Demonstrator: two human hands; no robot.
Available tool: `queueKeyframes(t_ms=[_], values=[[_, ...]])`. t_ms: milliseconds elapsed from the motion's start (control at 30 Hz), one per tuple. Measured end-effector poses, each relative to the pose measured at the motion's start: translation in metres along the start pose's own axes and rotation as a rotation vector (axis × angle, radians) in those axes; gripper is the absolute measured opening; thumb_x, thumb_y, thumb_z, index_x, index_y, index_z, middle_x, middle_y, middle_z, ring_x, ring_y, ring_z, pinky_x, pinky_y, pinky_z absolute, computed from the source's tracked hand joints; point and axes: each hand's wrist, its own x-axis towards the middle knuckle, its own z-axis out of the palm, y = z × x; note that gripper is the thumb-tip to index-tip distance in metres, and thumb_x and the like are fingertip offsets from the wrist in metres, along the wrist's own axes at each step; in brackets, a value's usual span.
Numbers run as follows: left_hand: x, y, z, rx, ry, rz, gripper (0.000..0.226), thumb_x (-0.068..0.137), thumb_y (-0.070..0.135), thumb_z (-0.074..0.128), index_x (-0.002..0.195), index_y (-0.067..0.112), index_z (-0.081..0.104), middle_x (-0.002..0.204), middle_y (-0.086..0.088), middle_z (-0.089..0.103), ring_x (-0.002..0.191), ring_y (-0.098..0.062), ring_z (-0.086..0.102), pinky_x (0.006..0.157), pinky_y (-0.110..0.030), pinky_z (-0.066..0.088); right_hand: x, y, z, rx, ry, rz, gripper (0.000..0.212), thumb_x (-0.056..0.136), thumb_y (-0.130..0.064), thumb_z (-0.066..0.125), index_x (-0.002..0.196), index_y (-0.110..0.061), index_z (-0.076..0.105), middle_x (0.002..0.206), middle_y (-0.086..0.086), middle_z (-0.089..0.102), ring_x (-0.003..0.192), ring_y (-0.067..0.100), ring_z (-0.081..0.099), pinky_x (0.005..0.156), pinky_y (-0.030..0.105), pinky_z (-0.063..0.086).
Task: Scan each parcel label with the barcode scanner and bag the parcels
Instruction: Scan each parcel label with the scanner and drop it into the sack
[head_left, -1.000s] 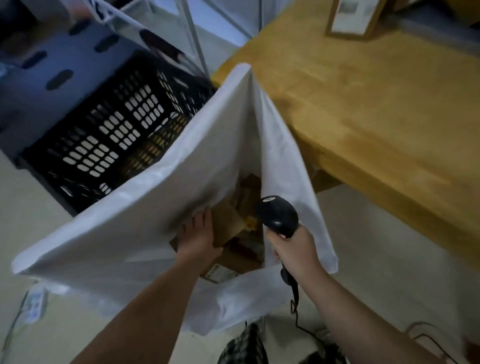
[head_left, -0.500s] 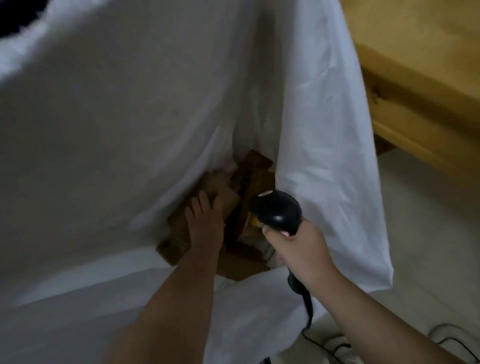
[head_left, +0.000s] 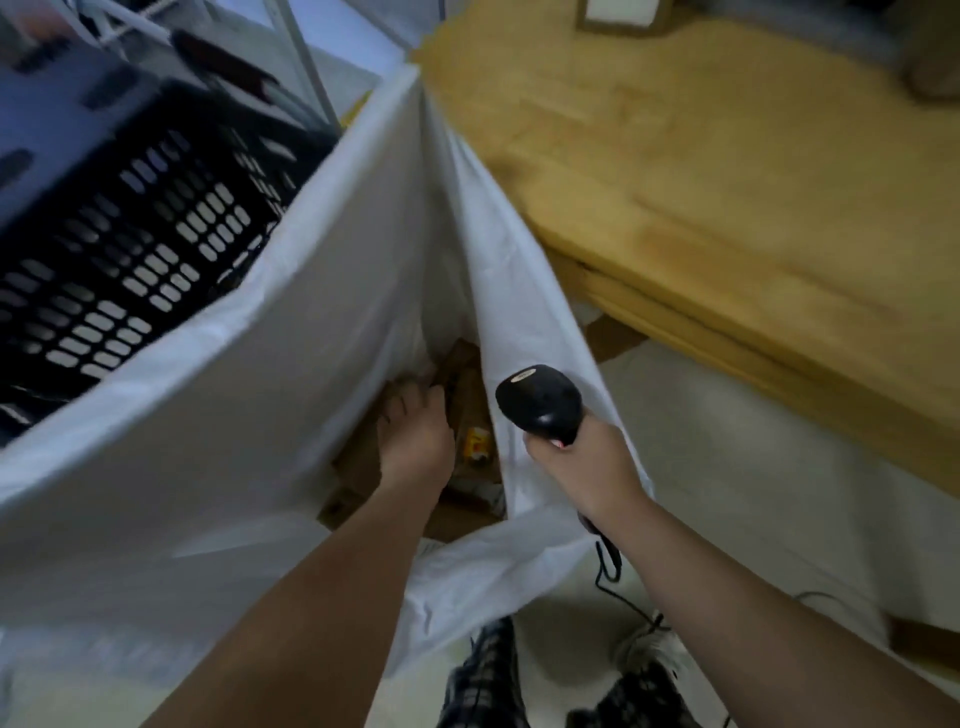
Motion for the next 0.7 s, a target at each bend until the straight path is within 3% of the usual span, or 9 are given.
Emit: queueKeyframes(t_ms=[100, 167, 267, 400, 500, 600, 700], values=[[-0.022, 0.031, -0.046, -0.099, -0.03, 0.035, 0.057, 0.092, 0.028, 0.055, 0.143, 0.018, 0.031, 0.14, -0.012, 0.035, 0.124, -0.034, 0.04, 0.101, -0.044, 0.039, -0.014, -0.015, -0.034, 0.034, 0.039, 0.011, 0.032, 0.081, -0.022, 0.071, 0.06, -0.024, 0.047, 0.045, -0.007, 0.046, 0.052, 0.01, 0.048, 0.049, 0.024, 0.031], [-0.034, 0.054, -0.072, -0.143, 0.032, 0.105, 0.056, 0.095, 0.031, 0.052, 0.145, 0.018, 0.029, 0.144, -0.01, 0.033, 0.126, -0.031, 0.039, 0.104, -0.042, 0.037, -0.022, -0.022, -0.059, 0.09, 0.063, 0.021, 0.034, 0.081, -0.02, 0.07, 0.058, -0.023, 0.046, 0.038, -0.009, 0.045, 0.049, 0.011, 0.045, 0.049, 0.024, 0.029], [-0.044, 0.094, -0.115, -0.168, 0.075, 0.212, 0.058, 0.095, 0.032, 0.053, 0.146, 0.018, 0.028, 0.148, -0.008, 0.03, 0.13, -0.029, 0.036, 0.105, -0.039, 0.036, -0.032, -0.03, -0.103, 0.131, 0.12, 0.027, 0.02, 0.083, -0.024, 0.071, 0.07, -0.016, 0.057, 0.052, -0.007, 0.054, 0.057, 0.014, 0.055, 0.049, 0.023, 0.033], [-0.038, 0.158, -0.171, -0.147, 0.164, 0.343, 0.055, 0.094, 0.029, 0.054, 0.143, 0.015, 0.033, 0.145, -0.011, 0.032, 0.128, -0.03, 0.037, 0.104, -0.038, 0.035, -0.039, -0.031, -0.178, 0.19, 0.265, 0.052, 0.033, 0.084, -0.025, 0.07, 0.059, -0.009, 0.055, 0.055, 0.01, 0.054, 0.061, 0.035, 0.061, 0.059, 0.032, 0.042], [-0.028, 0.218, -0.206, -0.16, 0.205, 0.409, 0.057, 0.094, 0.028, 0.055, 0.144, 0.016, 0.032, 0.146, -0.012, 0.031, 0.129, -0.03, 0.036, 0.104, -0.038, 0.035, -0.038, -0.032, -0.24, 0.272, 0.348, 0.042, 0.026, 0.086, -0.021, 0.067, 0.067, -0.008, 0.057, 0.063, 0.013, 0.055, 0.066, 0.032, 0.059, 0.062, 0.037, 0.045], [-0.022, 0.282, -0.228, -0.177, 0.222, 0.479, 0.059, 0.094, 0.031, 0.056, 0.145, 0.017, 0.03, 0.147, -0.011, 0.03, 0.13, -0.03, 0.034, 0.104, -0.038, 0.035, -0.034, -0.029, -0.295, 0.328, 0.433, 0.02, 0.015, 0.084, -0.023, 0.068, 0.08, -0.01, 0.063, 0.069, 0.007, 0.061, 0.076, 0.033, 0.065, 0.074, 0.046, 0.055], [-0.018, 0.34, -0.238, -0.207, 0.227, 0.524, 0.058, 0.094, 0.031, 0.056, 0.144, 0.017, 0.031, 0.146, -0.011, 0.03, 0.13, -0.029, 0.034, 0.105, -0.037, 0.035, -0.028, -0.018, -0.341, 0.34, 0.476, 0.005, 0.016, 0.082, -0.024, 0.068, 0.081, -0.009, 0.063, 0.067, 0.003, 0.06, 0.077, 0.032, 0.067, 0.076, 0.05, 0.057]])
